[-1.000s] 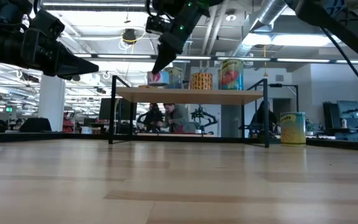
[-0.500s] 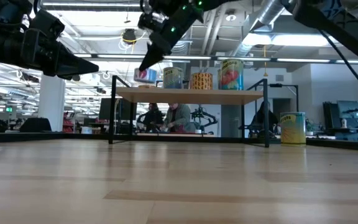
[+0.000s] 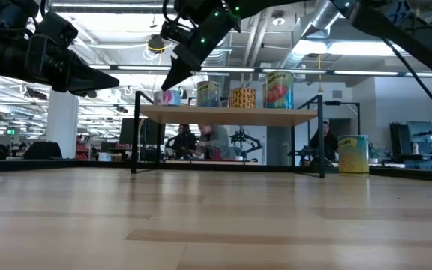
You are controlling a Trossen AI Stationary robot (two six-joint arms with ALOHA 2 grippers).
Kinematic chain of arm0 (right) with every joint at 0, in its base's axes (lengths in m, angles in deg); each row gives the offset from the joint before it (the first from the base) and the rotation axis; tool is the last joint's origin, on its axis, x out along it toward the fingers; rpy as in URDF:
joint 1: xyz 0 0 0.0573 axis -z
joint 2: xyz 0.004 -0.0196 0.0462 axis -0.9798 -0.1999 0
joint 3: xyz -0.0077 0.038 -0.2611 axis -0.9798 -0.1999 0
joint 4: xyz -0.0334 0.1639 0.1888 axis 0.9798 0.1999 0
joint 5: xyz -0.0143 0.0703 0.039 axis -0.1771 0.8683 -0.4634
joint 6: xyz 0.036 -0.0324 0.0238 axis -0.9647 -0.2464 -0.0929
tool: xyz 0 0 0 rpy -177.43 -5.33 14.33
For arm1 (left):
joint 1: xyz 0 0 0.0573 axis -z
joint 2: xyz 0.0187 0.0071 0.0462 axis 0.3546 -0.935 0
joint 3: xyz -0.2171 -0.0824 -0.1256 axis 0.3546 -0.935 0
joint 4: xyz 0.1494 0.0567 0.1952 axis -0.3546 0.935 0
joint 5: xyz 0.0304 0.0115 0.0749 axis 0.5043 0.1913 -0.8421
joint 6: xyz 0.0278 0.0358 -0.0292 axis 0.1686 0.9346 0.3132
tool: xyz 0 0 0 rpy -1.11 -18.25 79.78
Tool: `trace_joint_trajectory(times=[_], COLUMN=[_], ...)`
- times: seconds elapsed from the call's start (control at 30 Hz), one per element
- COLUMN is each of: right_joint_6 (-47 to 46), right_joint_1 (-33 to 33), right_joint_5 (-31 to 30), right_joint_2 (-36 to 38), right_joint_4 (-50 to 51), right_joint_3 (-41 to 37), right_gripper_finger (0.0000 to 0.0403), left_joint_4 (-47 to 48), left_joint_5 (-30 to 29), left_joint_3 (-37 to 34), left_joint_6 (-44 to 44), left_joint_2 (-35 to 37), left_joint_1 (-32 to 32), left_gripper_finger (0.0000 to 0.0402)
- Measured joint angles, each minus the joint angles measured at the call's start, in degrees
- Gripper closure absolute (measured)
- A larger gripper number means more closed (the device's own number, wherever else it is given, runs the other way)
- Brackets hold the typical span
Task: Pick and place cans onto a shelf
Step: Put the canned salmon on the shelf aligned with the canned pineapple
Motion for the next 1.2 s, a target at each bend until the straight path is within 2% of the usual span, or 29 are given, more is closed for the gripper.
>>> trace_joint_trajectory(times=[0.13, 0.27, 0.43, 0.67, 1.2], right_joint_6=[0.24, 0.24, -1.15, -2.98, -10.16], right_joint_1=[0.18, 0.14, 0.17, -0.29, 3.55], right_joint_5=[-0.31, -0.36, -0.05, -0.05, 0.59], right_joint_2=[0.00, 0.00, 0.00, 0.04, 0.04], right_joint_4=[-0.21, -0.43, -1.51, -5.72, -1.51], right_joint_3=[0.00, 0.00, 0.00, 0.00, 0.00], right_gripper_finger=[0.0279, 0.0270, 0.0301, 0.0391, 0.0392], left_joint_4=[0.01, 0.02, 0.04, 0.04, 0.02], left_joint_5=[0.00, 0.00, 0.00, 0.00, 0.00], left_joint_3=[0.00, 0.00, 0.00, 0.00, 0.00], left_joint_6=[0.00, 0.00, 0.00, -0.04, -0.35], left_joint_2=[0.01, 0.01, 0.01, -0.01, -0.01], left_joint_1=[-0.01, -0.01, -0.01, 0.01, -0.01], left_gripper_finger=[0.0401, 0.0401, 0.0401, 0.0401, 0.0401])
